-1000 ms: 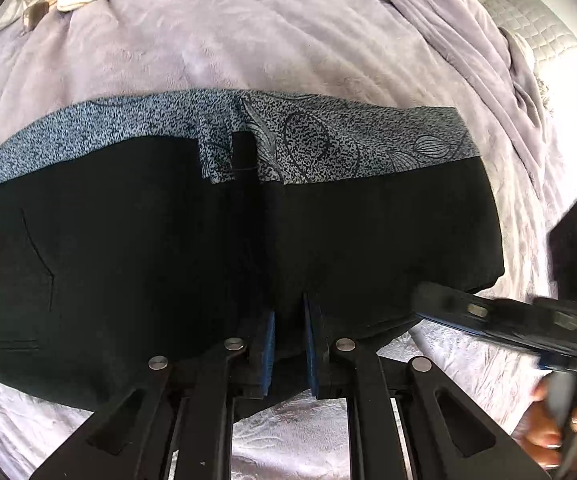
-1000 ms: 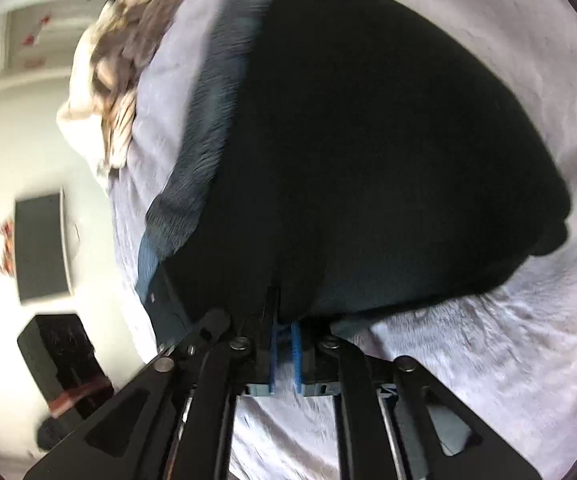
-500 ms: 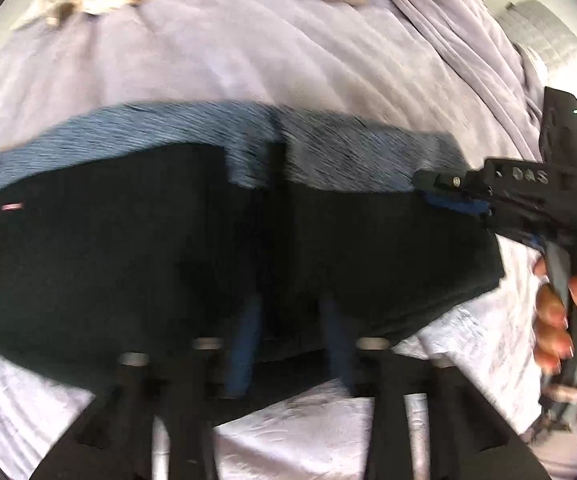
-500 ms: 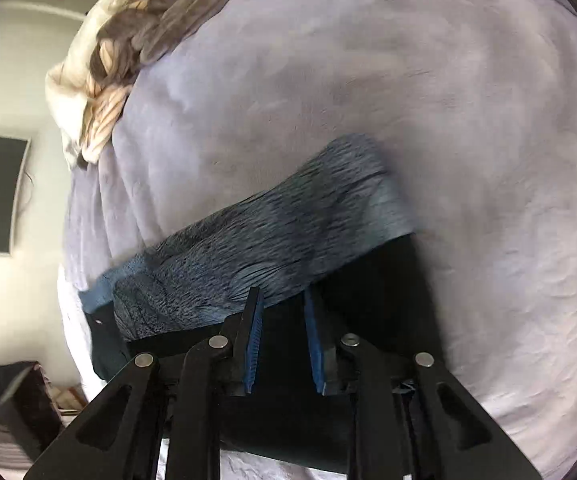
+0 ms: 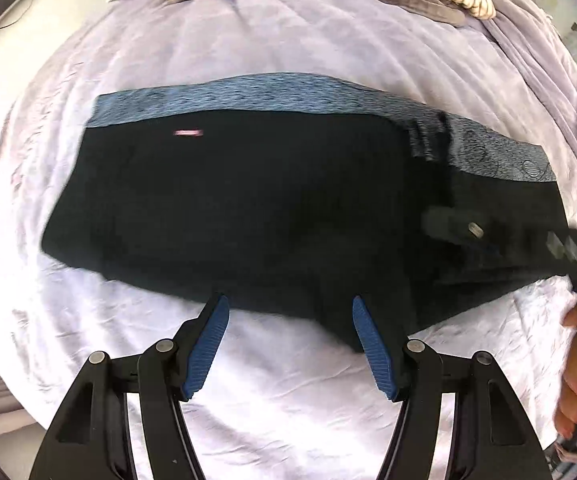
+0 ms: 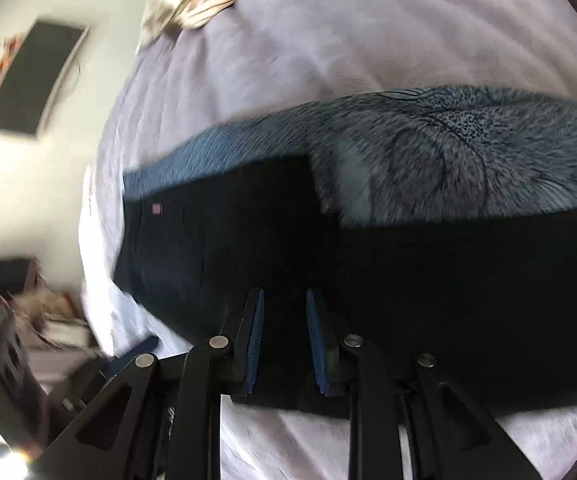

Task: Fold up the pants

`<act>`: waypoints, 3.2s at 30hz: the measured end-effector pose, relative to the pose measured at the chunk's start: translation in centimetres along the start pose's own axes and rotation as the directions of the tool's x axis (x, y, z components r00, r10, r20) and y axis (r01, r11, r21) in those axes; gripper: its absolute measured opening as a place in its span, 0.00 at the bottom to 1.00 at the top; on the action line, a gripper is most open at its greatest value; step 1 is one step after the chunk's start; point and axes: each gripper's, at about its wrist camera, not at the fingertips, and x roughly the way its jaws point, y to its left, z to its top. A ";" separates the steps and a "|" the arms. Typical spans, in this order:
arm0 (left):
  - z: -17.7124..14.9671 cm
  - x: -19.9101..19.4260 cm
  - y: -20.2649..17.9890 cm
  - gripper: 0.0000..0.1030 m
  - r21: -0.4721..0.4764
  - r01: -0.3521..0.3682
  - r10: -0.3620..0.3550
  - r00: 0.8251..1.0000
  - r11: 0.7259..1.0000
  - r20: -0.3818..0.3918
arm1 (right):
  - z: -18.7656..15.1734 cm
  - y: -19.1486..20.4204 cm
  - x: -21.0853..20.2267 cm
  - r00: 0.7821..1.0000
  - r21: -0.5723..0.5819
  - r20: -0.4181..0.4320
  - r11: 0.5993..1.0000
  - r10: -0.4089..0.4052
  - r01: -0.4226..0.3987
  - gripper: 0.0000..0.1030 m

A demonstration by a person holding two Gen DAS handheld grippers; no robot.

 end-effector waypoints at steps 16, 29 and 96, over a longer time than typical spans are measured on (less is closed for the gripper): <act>-1.0 -4.3 5.9 0.88 -0.032 0.027 -0.026 0.999 0.999 0.039 | -8.6 5.9 -6.0 0.984 0.014 0.024 0.984 -0.179 0.178 0.58; -1.4 -5.3 7.7 0.88 -0.069 0.065 -0.063 0.997 0.996 0.034 | -10.3 9.4 -7.4 0.970 -0.025 0.044 0.971 -0.237 0.239 0.78; -0.2 3.8 21.8 1.00 -0.467 0.493 -0.465 0.866 0.734 0.182 | -10.1 8.9 0.0 0.928 -0.113 -0.151 0.939 -0.340 0.325 1.00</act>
